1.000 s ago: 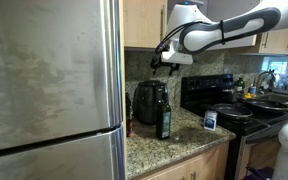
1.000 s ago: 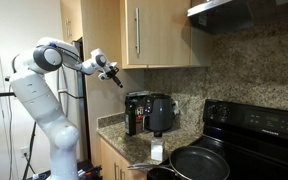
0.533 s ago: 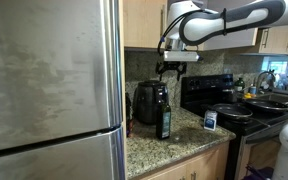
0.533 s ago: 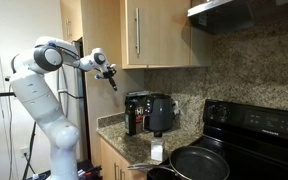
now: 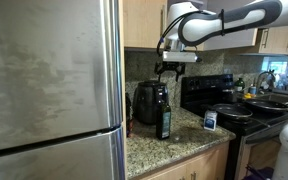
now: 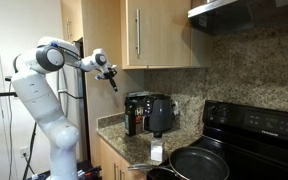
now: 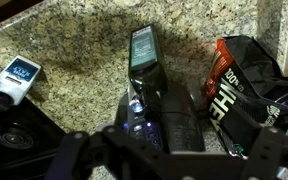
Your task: Move the olive oil bottle to the right
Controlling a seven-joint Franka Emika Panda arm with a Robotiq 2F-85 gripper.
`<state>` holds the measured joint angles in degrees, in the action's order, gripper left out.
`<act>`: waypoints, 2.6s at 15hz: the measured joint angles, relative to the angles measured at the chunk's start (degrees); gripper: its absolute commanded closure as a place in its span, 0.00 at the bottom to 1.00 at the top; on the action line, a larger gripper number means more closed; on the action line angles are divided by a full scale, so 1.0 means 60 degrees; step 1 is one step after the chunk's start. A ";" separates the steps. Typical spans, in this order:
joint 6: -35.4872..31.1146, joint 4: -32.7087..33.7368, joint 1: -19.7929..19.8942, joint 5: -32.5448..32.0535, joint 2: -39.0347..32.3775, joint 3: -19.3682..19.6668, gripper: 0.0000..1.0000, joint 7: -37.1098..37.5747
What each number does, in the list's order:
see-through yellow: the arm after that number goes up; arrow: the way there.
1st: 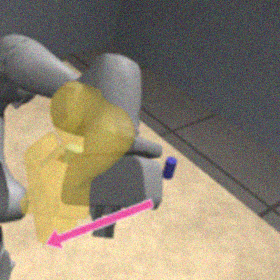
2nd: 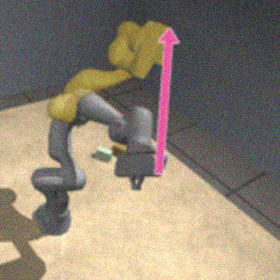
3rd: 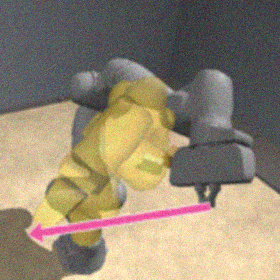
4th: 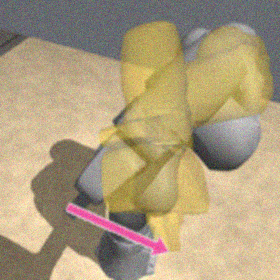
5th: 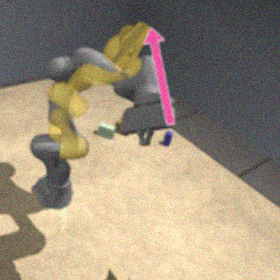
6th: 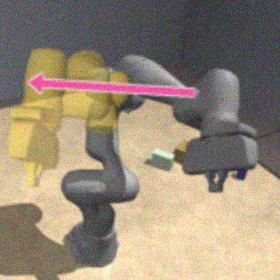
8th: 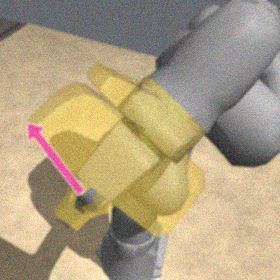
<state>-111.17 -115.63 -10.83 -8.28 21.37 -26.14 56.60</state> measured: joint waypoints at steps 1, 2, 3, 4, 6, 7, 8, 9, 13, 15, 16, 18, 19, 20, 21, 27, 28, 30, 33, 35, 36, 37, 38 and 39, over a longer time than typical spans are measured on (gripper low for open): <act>0.0000 0.0000 -0.0001 0.0000 0.0011 0.0000 0.00 0.0000; 0.0000 0.0000 0.0000 0.0000 0.0005 0.0002 0.00 0.0000; 0.0000 -0.0001 -0.0001 0.0000 0.0002 0.0003 0.00 0.0000; 0.0000 0.0000 -0.0002 0.0000 0.0007 0.0001 0.00 0.0000; 0.0000 0.0000 -0.0002 0.0000 0.0003 0.0004 0.00 0.0000; 0.0000 -0.0001 -0.0002 0.0000 0.0004 0.0003 0.00 0.0000; 0.0000 -0.0001 -0.0002 0.0000 0.0004 0.0003 0.00 0.0000; 0.0000 -0.0001 -0.0002 0.0000 0.0002 0.0003 0.00 0.0000; 0.0048 -0.0231 -0.0007 -0.0230 -0.0106 -0.0021 0.00 -0.0066; -0.0210 -0.0799 -0.0002 -0.0413 -0.0482 0.0031 0.00 -0.0214; -0.0481 -0.1122 0.0003 -0.0537 -0.0745 0.0098 0.00 -0.0260; -0.1212 -0.1693 0.0006 -0.0883 -0.1125 0.0257 0.00 -0.0218; -0.1337 -0.1812 0.0004 -0.0923 -0.1220 0.0304 0.00 -0.0195; -0.1327 -0.1788 0.0000 -0.0923 -0.1232 0.0312 0.00 -0.0195; -0.1319 -0.1743 -0.0016 -0.0922 -0.1215 0.0311 0.00 -0.0194; -0.1795 -0.2060 0.0067 -0.1654 -0.1285 0.0336 0.00 0.1827; -0.1958 -0.2155 0.0089 -0.1734 -0.1342 0.0340 0.00 0.2427; -0.2336 -0.2371 0.0046 -0.1705 -0.1407 0.0338 0.00 0.3421; -0.2518 -0.2535 -0.0079 -0.1688 -0.1370 0.0331 0.00 0.3900; -0.2521 -0.2536 -0.0083 -0.1684 -0.1365 0.0332 0.00 0.3915; -0.2523 -0.2536 -0.0083 -0.1683 -0.1365 0.0332 0.00 0.3916; -0.2524 -0.2536 -0.0083 -0.1683 -0.1364 0.0332 0.00 0.3916; -0.2517 -0.2534 -0.0084 -0.1691 -0.1364 0.0333 0.00 0.3916; -0.2581 -0.2534 -0.0100 -0.1787 -0.1367 0.0332 0.00 0.3915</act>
<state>-126.65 -130.84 -11.43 -19.00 13.16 -24.15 80.09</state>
